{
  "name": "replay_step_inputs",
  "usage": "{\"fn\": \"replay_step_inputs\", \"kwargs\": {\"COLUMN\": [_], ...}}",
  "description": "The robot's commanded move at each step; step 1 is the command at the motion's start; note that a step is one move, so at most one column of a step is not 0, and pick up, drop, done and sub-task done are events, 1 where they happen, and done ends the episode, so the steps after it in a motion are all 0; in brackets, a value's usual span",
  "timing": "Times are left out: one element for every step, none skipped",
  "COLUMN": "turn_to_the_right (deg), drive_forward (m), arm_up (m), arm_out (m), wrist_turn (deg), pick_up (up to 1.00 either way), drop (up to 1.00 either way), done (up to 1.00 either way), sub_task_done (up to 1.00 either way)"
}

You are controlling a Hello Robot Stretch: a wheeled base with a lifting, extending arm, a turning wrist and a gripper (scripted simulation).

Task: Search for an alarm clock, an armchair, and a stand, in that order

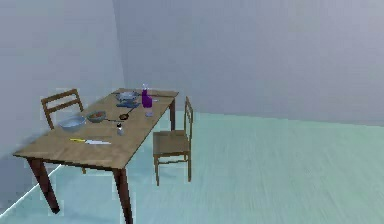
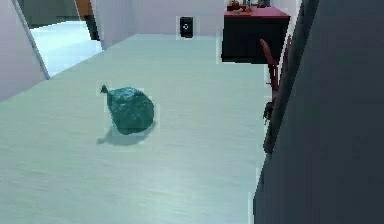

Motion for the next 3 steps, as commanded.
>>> {"fn": "replay_step_inputs", "kwargs": {"turn_to_the_right": [9.0,0.0,-45.0], "drive_forward": [0.00,0.05,0.00], "arm_up": [0.00,0.00,0.00], "arm_out": [0.00,0.00,0.00], "wrist_turn": [0.0,0.0,0.0], "pick_up": [0.00,0.00,0.00], "drop": [0.00,0.00,0.00], "done": [0.00,0.00,0.00], "sub_task_done": [0.00,0.00,0.00]}}
